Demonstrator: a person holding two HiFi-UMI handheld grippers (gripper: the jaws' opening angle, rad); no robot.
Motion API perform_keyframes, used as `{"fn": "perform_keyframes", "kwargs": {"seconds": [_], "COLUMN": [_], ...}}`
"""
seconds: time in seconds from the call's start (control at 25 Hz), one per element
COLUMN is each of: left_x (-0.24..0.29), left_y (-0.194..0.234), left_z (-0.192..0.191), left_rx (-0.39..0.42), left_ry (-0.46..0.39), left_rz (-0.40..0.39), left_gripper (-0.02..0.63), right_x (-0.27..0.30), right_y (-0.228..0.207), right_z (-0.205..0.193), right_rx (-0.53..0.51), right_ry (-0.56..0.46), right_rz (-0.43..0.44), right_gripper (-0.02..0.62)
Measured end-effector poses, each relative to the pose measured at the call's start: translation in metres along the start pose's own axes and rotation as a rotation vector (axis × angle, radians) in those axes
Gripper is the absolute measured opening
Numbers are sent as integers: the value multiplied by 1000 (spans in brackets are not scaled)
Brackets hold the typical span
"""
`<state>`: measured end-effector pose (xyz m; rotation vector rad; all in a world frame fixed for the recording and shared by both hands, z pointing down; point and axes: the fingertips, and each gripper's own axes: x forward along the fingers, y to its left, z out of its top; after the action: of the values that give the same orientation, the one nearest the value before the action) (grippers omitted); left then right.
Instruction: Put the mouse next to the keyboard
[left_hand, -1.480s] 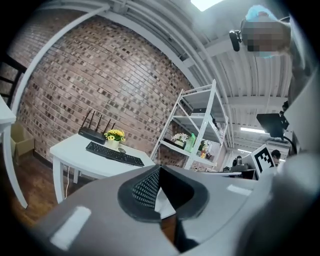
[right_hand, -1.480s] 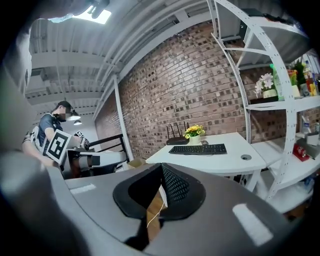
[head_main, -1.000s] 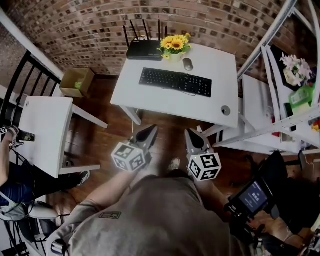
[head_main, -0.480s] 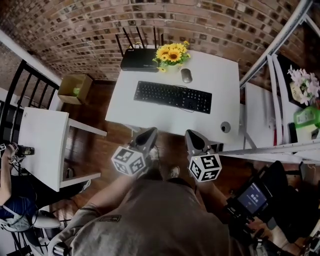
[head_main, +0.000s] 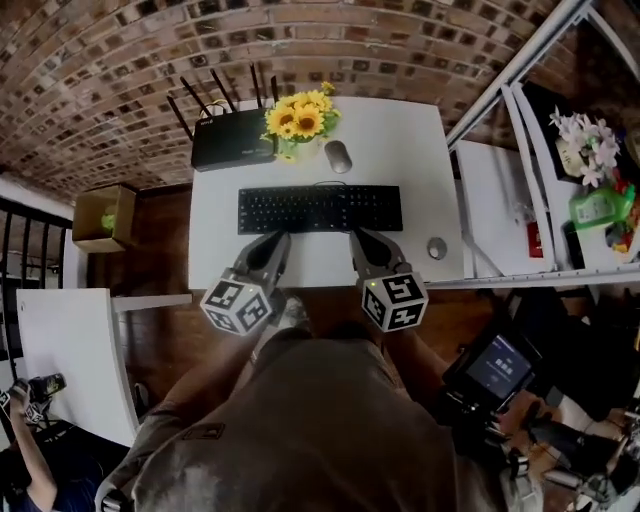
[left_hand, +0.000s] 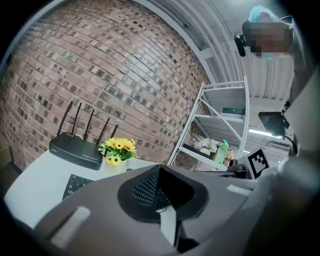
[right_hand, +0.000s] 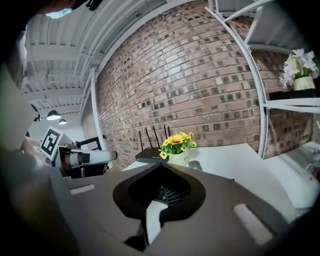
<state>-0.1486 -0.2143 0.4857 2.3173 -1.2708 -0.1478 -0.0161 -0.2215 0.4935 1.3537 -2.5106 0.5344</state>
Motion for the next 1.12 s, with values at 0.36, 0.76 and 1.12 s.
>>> {"fn": "perform_keyframes", "kwargs": {"seconds": [0.36,0.76,1.12], "left_x": [37,62,80], "left_y": [25,56,69], "left_z": [-2,16,7], "left_rx": [-11,0,-21], "left_ry": [55,36,71], "left_rz": [-15,57,85], "left_gripper": [-5,-5,-5], "right_x": [34,86,138], "right_y": [-29,-61,-100], "right_z": [4,15,6], "right_rx": [19,-35,-81], "right_ry": [28,62,153], "right_rz": [-51,-28,-24], "right_gripper": [11,11,12]}}
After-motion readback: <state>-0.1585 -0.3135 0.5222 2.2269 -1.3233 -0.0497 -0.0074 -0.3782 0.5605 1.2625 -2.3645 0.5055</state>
